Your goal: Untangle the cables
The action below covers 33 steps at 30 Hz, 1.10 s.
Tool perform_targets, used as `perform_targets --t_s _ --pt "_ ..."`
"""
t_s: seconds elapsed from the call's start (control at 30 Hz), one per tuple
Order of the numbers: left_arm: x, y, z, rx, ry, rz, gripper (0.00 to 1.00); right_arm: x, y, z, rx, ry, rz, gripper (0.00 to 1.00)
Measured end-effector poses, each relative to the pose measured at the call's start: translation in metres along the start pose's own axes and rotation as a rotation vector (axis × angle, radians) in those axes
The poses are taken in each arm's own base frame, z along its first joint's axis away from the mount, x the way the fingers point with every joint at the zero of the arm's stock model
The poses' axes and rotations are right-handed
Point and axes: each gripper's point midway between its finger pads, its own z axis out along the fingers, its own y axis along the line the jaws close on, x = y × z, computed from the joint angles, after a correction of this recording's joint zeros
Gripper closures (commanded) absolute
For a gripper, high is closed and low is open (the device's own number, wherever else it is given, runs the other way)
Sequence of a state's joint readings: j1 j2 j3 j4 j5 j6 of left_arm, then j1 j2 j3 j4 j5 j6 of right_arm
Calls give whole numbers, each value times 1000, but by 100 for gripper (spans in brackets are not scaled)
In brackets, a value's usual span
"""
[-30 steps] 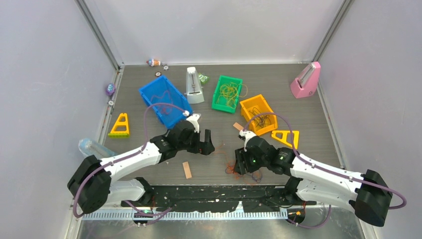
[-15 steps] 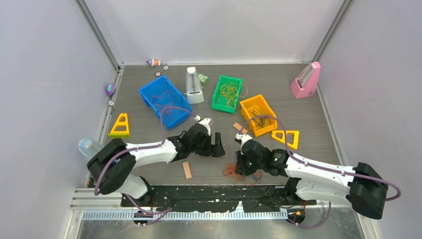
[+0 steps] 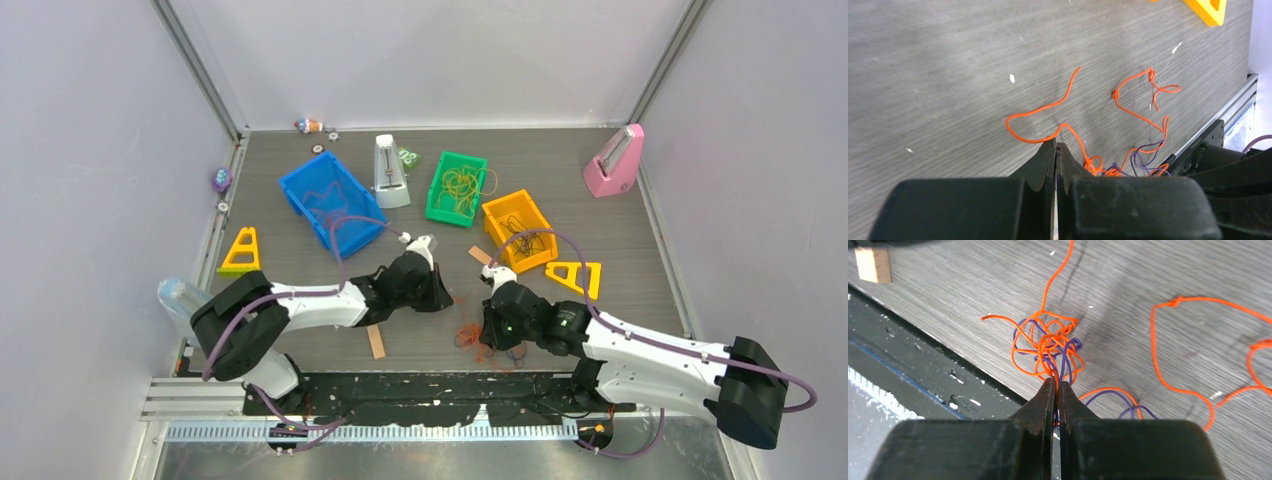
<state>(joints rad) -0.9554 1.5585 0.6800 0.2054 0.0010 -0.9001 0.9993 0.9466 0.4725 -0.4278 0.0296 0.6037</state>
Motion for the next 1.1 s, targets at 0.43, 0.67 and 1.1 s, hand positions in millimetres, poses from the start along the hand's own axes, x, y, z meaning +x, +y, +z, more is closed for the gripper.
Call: perform_targets --t_s 0.43,0.67,1.1 --pt "-124 30 -97 -32 -335 27 36 -28 -33 -32 157 -220 119 92" --pt "-72 3 -84 7 -204 -24 0 -27 -31 -26 156 -202 117 94" --pt "-37 -23 -7 -75 12 148 18 -27 -25 -23 135 -178 98 95"
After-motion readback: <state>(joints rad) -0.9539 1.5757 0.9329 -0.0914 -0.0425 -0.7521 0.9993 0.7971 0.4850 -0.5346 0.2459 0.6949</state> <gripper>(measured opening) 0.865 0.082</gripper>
